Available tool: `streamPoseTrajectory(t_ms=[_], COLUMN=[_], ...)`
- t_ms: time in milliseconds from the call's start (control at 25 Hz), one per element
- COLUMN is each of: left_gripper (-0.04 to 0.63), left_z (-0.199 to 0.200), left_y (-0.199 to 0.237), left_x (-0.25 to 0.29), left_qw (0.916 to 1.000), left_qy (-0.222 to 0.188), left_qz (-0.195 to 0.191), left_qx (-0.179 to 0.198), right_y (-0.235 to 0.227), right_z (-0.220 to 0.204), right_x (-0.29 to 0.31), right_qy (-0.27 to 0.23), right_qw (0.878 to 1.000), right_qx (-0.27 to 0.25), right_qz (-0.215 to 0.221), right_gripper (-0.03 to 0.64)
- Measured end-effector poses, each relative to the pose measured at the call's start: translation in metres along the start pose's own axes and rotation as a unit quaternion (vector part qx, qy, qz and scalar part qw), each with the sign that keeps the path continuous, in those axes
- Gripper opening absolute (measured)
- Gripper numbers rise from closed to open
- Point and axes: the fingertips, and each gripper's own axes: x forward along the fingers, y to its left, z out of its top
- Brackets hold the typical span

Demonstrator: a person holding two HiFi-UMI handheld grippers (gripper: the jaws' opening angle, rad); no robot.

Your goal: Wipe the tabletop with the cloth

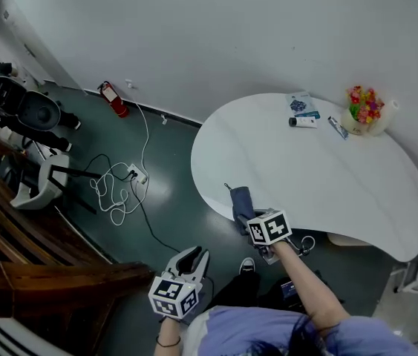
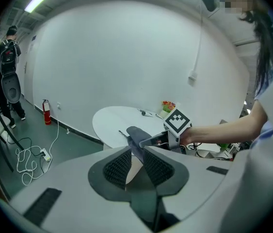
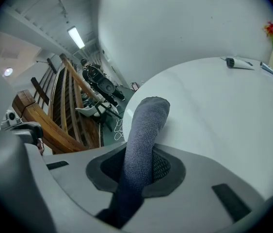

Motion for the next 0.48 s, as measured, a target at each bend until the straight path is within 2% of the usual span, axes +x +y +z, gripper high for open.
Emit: streamPoseTrajectory(t_ms=[200,480], left_gripper=[0.071,0.071], left_z=[0.017,0.032], left_y=[-0.043,-0.143], left_x=[0.035,0.091], left_qw=[0.9993,0.9926], left_qy=[-0.001,0.007], left_qz=[-0.03,-0.105], left_qx=[0.02,0.06], right_y=[-0.055,-0.139], right_z=[-0.019,-0.06], right_x=[-0.05,-0.133], right_qy=[-0.012,-0.03], right_qw=[0.999,0.994], right_qx=[0.023,0.068], right_qz=[-0.03,-0.083], right_gripper=[0.071,0.071])
